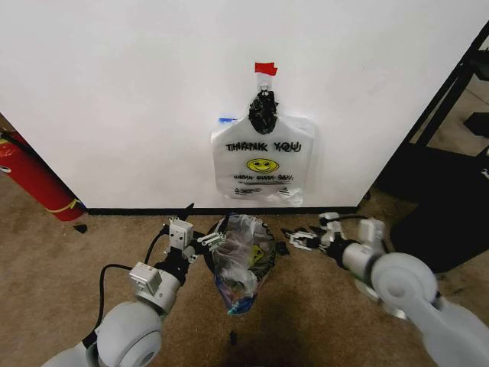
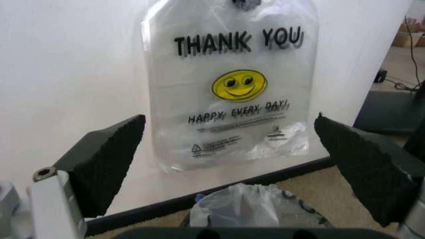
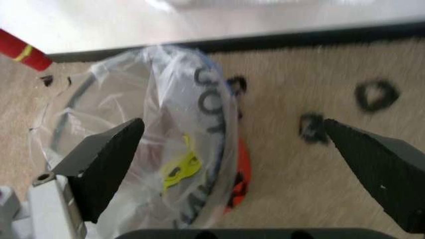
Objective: Pick up the garbage bag from the wall and place it over the trash bin.
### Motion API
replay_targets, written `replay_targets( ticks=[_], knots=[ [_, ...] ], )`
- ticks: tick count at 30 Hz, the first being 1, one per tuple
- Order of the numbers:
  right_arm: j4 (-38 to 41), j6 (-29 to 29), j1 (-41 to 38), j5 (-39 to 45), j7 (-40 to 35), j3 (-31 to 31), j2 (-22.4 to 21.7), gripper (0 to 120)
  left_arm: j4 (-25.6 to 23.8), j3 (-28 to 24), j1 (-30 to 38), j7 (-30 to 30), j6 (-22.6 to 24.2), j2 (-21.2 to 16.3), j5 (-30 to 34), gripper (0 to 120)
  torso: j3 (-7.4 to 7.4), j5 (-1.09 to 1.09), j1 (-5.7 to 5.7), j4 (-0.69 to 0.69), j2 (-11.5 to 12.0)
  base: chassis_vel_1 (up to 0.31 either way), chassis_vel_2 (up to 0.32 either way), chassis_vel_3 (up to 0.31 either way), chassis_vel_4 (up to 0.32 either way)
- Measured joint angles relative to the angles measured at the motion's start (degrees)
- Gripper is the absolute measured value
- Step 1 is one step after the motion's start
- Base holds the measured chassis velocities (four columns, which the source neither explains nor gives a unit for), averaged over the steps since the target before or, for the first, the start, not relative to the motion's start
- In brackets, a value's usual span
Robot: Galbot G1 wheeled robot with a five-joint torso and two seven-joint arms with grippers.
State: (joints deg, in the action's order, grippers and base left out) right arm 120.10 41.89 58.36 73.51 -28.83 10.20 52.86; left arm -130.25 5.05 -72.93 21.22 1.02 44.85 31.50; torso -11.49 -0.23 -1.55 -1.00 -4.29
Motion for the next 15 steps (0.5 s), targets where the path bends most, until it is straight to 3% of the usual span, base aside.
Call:
replay_targets(
  ticks=[9,15],
  knots=[
    [-2.0,0.5,-5.1,7.1,-23.5,-6.2,9.5,100,0.7,-0.6,-0.2,0.0,0.0,0.7,-0.1,100,0.0,0.0,0.0,0.01,0.0,0.0,0.0,0.0,0.0],
    [-2.7,0.4,-5.1,8.0,-32.2,-6.8,14.0,100,1.0,-1.1,-0.2,0.2,0.0,1.3,-0.1,100,0.0,-0.01,0.0,0.01,0.0,0.0,0.0,0.0,0.0]
  ],
)
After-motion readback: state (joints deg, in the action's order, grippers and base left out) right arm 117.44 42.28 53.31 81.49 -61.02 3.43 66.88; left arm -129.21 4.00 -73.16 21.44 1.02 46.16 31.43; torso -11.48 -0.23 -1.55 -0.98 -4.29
